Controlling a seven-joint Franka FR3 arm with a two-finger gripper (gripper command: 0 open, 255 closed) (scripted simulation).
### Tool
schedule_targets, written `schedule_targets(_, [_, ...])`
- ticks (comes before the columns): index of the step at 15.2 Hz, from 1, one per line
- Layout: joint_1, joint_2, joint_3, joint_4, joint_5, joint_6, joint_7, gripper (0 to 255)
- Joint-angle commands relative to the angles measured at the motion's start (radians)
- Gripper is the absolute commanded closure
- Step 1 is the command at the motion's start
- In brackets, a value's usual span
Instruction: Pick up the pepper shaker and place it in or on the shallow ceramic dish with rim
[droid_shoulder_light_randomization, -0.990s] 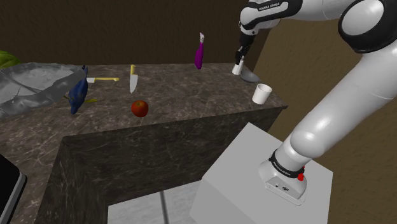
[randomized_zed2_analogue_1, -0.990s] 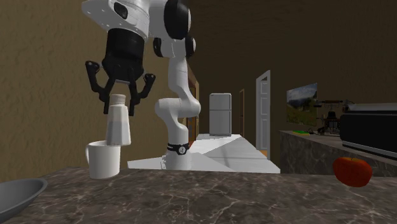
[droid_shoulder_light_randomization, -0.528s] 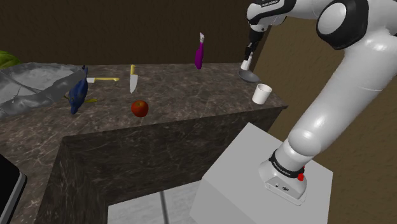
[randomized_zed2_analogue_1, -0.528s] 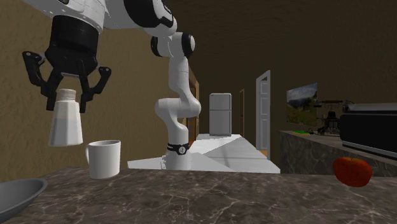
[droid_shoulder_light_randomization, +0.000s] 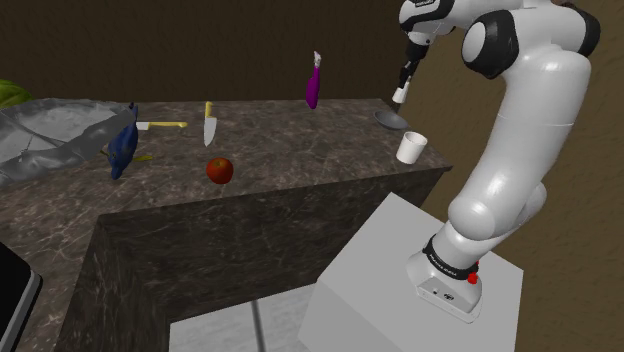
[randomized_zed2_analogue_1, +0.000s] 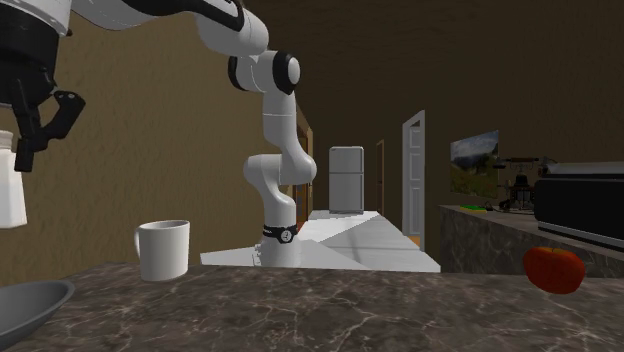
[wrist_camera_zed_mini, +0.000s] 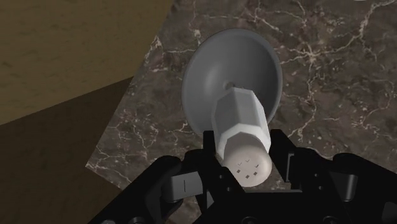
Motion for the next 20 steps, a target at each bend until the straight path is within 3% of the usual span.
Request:
schedule_targets(1, [-0.012,0.026,0.002,0.015,0.014,0.008,-0.015,255])
schedule_targets(17, [-0.015,0.077,0.017,-0.133,0.047,0.201,-0.031,255])
schedule_targets(20, [-0.015,0.077,0.018,-0.133,0.047,0.201,-0.031,255])
